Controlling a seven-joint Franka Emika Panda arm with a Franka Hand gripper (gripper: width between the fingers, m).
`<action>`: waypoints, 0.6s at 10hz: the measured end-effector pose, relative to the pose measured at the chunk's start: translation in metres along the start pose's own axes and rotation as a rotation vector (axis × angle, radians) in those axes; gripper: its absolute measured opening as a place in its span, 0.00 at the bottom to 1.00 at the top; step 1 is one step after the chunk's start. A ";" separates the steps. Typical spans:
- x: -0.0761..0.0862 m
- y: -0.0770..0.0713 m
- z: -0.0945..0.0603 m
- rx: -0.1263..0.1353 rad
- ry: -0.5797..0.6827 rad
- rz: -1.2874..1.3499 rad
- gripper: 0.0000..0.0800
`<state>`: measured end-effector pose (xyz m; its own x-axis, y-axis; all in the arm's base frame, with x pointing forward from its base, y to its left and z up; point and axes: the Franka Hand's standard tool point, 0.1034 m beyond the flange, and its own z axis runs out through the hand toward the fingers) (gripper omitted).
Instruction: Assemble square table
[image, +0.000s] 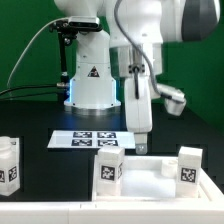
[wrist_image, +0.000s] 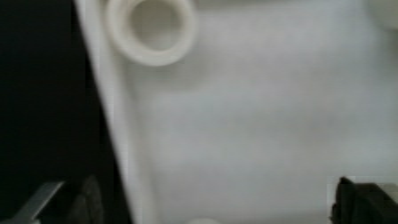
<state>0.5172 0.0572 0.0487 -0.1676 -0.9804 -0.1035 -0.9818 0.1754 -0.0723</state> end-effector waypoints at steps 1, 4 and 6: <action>0.002 0.009 0.011 -0.018 0.012 -0.005 0.81; 0.006 0.022 0.035 -0.053 0.042 -0.018 0.81; 0.006 0.022 0.035 -0.053 0.043 -0.018 0.66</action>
Offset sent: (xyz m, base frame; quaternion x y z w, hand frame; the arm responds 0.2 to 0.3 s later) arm -0.0077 0.0025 -0.0239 0.0031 0.0137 0.0085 0.9999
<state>0.4978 0.0583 0.0113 -0.1520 -0.9866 -0.0599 -0.9879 0.1535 -0.0208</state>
